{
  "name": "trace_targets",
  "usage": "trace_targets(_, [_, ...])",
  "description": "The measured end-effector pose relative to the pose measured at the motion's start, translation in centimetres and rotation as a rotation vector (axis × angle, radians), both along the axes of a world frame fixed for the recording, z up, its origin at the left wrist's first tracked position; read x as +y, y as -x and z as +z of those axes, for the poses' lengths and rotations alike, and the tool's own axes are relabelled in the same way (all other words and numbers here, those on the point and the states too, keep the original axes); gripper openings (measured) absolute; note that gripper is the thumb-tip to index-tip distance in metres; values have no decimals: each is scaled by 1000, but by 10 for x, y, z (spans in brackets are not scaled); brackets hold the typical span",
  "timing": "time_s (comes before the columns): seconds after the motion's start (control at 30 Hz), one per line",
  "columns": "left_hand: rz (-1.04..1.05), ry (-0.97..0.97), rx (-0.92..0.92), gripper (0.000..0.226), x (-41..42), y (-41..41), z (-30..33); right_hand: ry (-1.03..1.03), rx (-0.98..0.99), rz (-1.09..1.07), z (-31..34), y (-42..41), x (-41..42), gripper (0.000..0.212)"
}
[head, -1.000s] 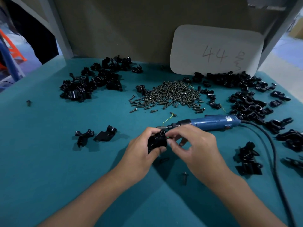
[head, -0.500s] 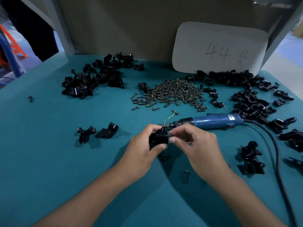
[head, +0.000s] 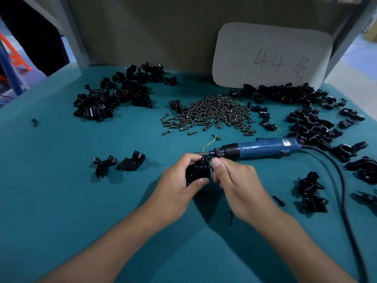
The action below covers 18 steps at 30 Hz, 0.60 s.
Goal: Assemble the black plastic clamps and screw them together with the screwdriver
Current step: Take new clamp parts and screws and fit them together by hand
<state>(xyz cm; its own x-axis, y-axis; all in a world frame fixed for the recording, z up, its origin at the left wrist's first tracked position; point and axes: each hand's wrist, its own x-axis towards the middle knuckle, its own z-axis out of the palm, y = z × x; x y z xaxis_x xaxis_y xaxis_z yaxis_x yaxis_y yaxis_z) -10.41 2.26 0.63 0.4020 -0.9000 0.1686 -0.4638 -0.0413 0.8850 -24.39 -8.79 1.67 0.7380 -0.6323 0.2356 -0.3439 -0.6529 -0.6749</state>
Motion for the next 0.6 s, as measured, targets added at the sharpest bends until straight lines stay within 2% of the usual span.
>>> trace_targets(0.1, [-8,-11,27,31,1,0,2,52,62,114,2,9,-6,22])
trace_targets(0.17, [-20,-23,10,30,2,1,2,118,130,160,4,11,-9,17])
trace_targets(0.3, [-27,-23,-18,31,2,4,2,194,193,153,5,9,-8,39])
trace_targets(0.43, [-25,0,-43,31,1,5,3,25,93,54,4,3,0,48])
trace_targets(0.5, [-22,11,-20,31,2,4,3,45,126,52,6,4,2,50])
trace_targets(0.6, [-25,16,4,31,2,3,3,148,169,101,9,11,-2,39])
